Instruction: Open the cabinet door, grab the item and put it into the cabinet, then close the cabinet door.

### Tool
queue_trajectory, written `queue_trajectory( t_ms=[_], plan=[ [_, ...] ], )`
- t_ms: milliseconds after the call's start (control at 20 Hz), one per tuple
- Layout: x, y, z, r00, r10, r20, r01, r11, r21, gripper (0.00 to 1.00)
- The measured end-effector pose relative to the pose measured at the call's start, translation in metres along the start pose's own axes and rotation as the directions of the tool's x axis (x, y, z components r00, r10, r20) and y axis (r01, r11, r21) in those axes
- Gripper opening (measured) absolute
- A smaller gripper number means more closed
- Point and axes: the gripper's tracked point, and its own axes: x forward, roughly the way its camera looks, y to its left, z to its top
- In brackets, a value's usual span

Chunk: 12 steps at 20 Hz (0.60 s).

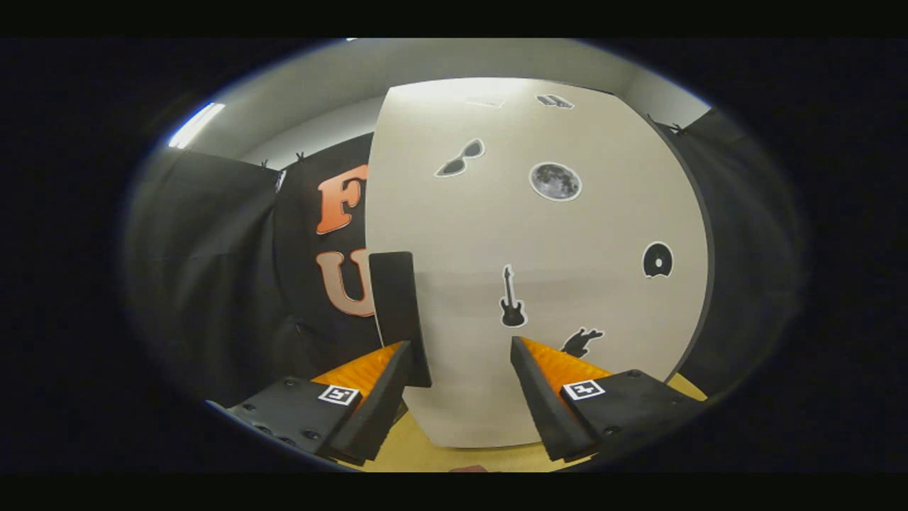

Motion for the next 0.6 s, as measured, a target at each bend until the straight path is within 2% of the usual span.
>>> queue_trajectory(
  t_ms=[600],
  plan=[
    [0.011, 0.001, 0.0, 0.999, -0.032, -0.009, 0.032, 1.0, 0.0, 0.9]
  ],
)
